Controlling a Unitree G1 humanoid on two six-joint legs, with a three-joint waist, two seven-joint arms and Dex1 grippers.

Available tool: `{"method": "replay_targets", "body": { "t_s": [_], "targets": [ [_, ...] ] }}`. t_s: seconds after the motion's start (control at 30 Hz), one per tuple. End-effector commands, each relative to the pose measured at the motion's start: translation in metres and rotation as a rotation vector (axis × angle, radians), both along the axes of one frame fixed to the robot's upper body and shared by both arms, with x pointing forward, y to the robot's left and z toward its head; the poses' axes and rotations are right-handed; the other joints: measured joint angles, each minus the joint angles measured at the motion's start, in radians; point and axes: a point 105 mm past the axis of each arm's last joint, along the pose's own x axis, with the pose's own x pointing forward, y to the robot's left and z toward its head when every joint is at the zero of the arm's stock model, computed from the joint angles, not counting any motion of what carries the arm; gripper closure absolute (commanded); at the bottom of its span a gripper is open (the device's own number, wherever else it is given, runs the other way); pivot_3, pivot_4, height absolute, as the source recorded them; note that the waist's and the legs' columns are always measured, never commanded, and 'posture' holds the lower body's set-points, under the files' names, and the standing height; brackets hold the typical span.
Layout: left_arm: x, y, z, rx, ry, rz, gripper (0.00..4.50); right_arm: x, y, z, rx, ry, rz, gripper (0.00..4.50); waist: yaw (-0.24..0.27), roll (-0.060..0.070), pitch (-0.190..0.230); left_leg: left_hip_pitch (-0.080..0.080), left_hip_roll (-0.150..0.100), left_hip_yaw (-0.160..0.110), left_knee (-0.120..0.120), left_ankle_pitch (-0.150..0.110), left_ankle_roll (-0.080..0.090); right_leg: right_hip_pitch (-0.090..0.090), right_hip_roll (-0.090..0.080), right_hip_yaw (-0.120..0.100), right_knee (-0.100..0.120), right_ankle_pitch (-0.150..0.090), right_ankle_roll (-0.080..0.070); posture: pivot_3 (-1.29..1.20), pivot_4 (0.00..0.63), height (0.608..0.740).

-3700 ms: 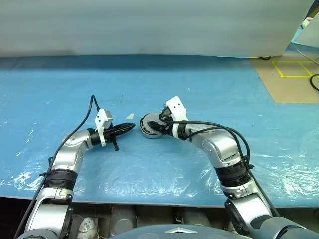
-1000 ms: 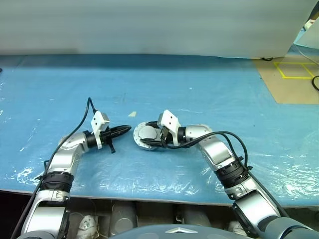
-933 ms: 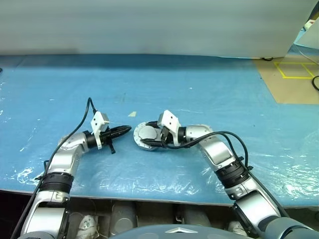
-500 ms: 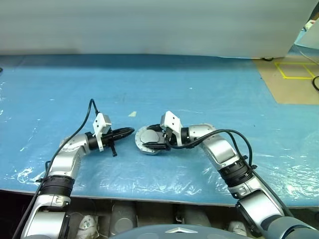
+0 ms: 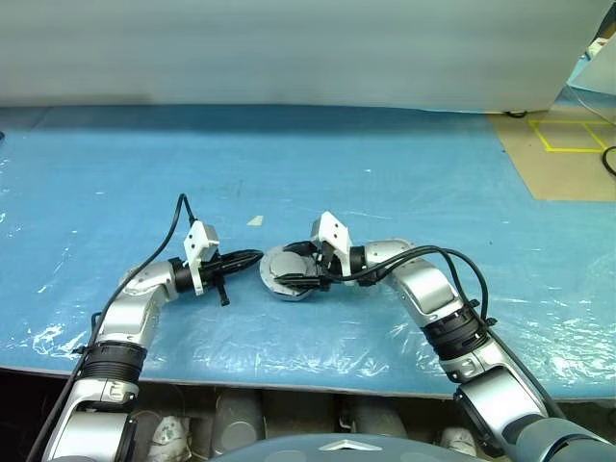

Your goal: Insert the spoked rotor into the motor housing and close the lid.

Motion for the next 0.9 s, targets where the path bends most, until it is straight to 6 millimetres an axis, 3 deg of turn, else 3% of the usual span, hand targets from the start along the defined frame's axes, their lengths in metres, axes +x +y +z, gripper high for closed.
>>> {"method": "replay_targets", "body": {
  "t_s": [0.03,0.37,0.5,0.9],
  "targets": [
    [-0.004,0.005,0.015,-0.018,-0.052,-0.001,4.50,-0.008,0.004,0.008,0.007,-0.025,0.068,1.56,0.000,0.000,0.000,0.000,0.000,0.000,0.000,0.000,0.000,0.000,0.000,0.000,0.000,0.000,0.000,0.00,0.150,0.740],
    [-0.020,0.012,0.017,-0.011,-0.059,0.011,4.50,-0.002,0.000,0.019,-0.022,-0.069,0.121,1.56,0.000,0.000,0.000,0.000,0.000,0.000,0.000,0.000,0.000,0.000,0.000,0.000,0.000,0.000,0.000,0.00,0.150,0.740],
    [-0.026,0.009,0.014,-0.018,-0.051,0.014,4.50,0.000,-0.001,0.013,-0.082,-0.123,0.148,1.56,-0.001,0.000,0.000,0.000,0.000,0.000,0.000,0.000,0.000,0.000,0.000,0.000,0.000,0.000,0.000,0.00,0.150,0.740],
    [-0.025,0.001,0.011,-0.034,-0.042,0.020,4.50,0.001,-0.002,0.009,-0.118,-0.144,0.156,1.56,-0.001,0.000,0.000,0.000,0.000,0.000,0.000,0.000,0.000,0.000,0.000,0.000,0.000,0.000,0.000,0.00,0.150,0.740]
  ]
}}
